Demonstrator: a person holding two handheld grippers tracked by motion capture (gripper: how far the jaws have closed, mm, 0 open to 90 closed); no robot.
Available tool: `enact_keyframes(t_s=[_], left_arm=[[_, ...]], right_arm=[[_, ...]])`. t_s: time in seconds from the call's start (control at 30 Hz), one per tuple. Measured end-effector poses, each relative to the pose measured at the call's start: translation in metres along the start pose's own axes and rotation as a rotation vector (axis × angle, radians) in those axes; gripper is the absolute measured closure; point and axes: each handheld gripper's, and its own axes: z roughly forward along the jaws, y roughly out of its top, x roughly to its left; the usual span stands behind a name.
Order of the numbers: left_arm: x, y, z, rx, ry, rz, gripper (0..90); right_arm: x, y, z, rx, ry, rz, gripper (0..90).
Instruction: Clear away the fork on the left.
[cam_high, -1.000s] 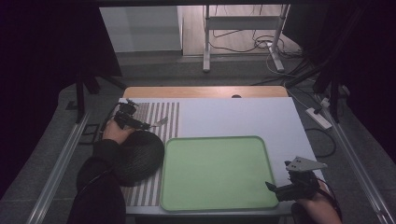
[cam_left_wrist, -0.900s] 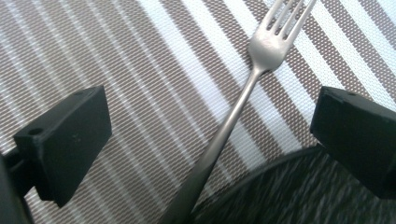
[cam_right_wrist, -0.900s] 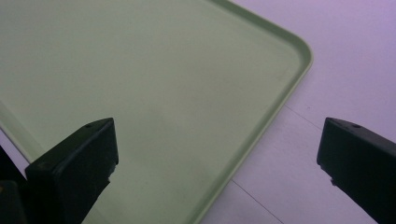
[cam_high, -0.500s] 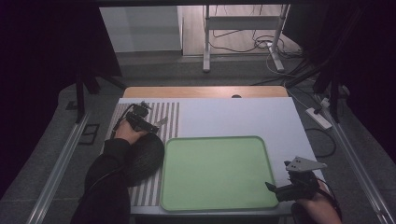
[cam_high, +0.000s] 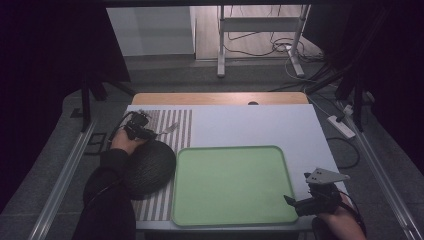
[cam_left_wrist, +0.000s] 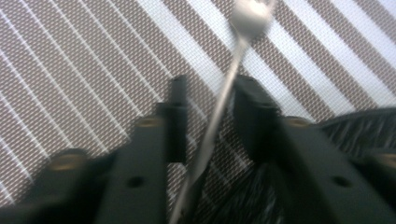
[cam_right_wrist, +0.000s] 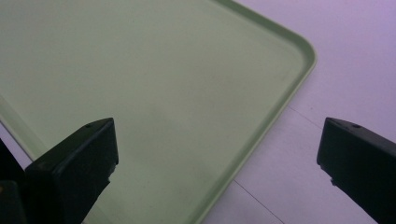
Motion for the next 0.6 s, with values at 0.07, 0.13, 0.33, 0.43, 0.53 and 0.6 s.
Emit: enact_keyframes(t_s=[0.07, 0.13, 0.33, 0.43, 0.53, 0.6], left_arm=[[0.002, 0.000, -0.001, 0.003, -0.024, 0.007, 81.0], [0.002, 0.000, -0.001, 0.009, -0.002, 0.014, 84.5], [0.009, -0.005, -0.007, 0.015, 0.029, 0.010, 84.6], [0.014, -0.010, -0.014, 0.014, 0.034, -0.007, 84.7], [0.019, -0.016, -0.021, 0.012, 0.039, -0.033, 84.6], [0.022, -0.019, -0.026, 0.008, 0.031, -0.051, 84.6]], right_arm=[[0.000, 0.000, 0.000, 0.000, 0.000, 0.000, 0.0], [0.000, 0.000, 0.000, 0.000, 0.001, -0.001, 0.0], [0.000, 0.000, 0.000, -0.004, 0.003, 0.000, 0.0], [0.000, 0.000, 0.000, -0.002, 0.002, -0.001, 0.0], [0.000, 0.000, 0.000, -0.002, 0.002, -0.003, 0.0], [0.000, 0.000, 0.000, -0.002, 0.002, -0.003, 0.0]])
